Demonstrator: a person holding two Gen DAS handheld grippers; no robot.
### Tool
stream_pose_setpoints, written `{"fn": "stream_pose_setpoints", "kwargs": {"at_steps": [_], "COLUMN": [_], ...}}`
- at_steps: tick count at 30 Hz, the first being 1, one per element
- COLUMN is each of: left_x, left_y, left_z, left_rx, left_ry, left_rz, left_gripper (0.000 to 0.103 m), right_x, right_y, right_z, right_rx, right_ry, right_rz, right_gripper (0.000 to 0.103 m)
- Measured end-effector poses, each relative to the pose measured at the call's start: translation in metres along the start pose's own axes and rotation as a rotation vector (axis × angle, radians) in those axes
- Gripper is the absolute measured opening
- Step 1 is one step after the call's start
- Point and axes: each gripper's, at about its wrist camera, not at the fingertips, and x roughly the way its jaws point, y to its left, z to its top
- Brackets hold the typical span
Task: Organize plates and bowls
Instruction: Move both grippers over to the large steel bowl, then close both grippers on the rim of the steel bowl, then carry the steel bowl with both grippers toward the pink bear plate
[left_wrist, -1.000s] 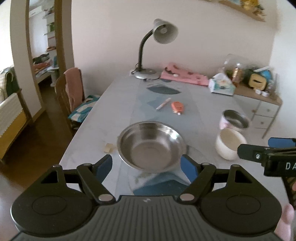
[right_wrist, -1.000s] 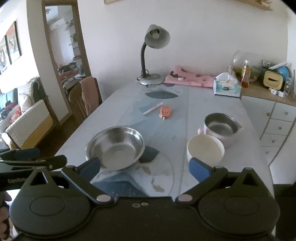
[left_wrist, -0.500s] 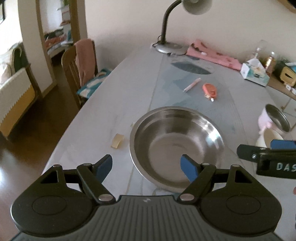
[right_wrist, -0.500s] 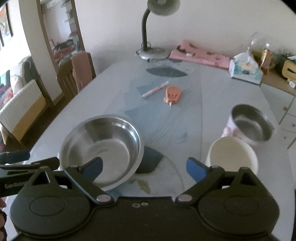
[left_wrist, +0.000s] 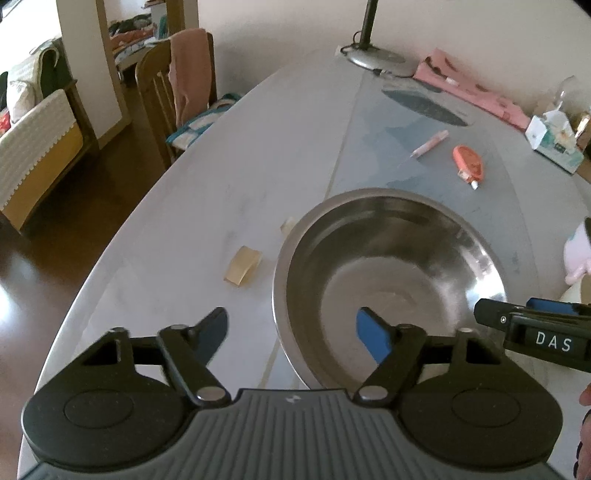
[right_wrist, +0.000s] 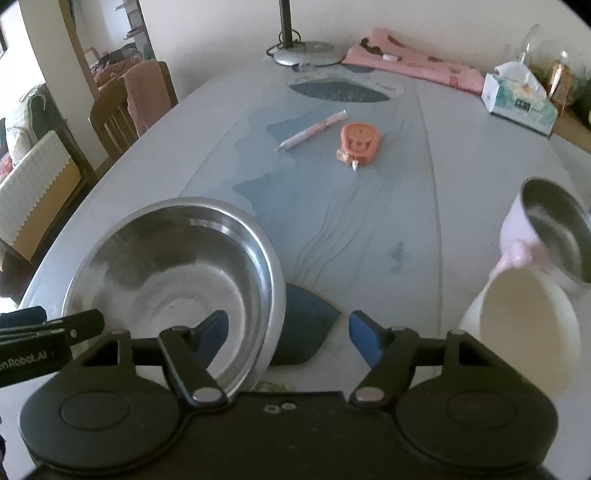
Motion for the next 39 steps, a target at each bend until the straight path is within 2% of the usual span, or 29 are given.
{"fn": "stream_pose_setpoints", "kwargs": {"at_steps": [3,4,6,9,12,17,30,39], "left_x": [0.005,0.006,0.008,0.011,0.014,0.011,-0.031,-0.090], "left_y": [-0.001,-0.002,-0.003,-0.001,0.001,0.000,-0.002,0.009], "left_z": [0.000,0.000,-0.001,0.000,0.000,-0.001,-0.022,-0.056], "left_rx": [-0.003,-0.005,-0.003,-0.018,-0.034,-0.027,0.021,0.053], "left_ry": [0.023,0.025,0.030,0.045,0.061,0.060,0.025,0.006], "left_rz": [0.008,0.006,0.004,0.000,-0.005,-0.005,-0.015,-0.041], "left_gripper": [0.057,0.055,0.040,0.032,0.019,0.018,0.017,0.017], "right_x": [0.007,0.008,0.011,0.014,0.016,0.017,-0.023,-0.079], "right_y": [0.000,0.001,0.002,0.003,0.005,0.007,0.021,0.031], "right_z": [0.002,0.002,0.002,0.002,0.001,-0.001,-0.021,-0.053], "right_rx": [0.007,0.007,0.006,0.008,0.002,0.001,-0.049,-0.035], "right_ry": [0.014,0.016,0.020,0.029,0.032,0.038,-0.007,-0.028], "right_rz": [0.017,0.021,0.024,0.029,0.024,0.032,-0.010,-0.012], "right_gripper": [0.057,0.056,0.046,0.036,0.032,0.017,0.017,0.017]}}
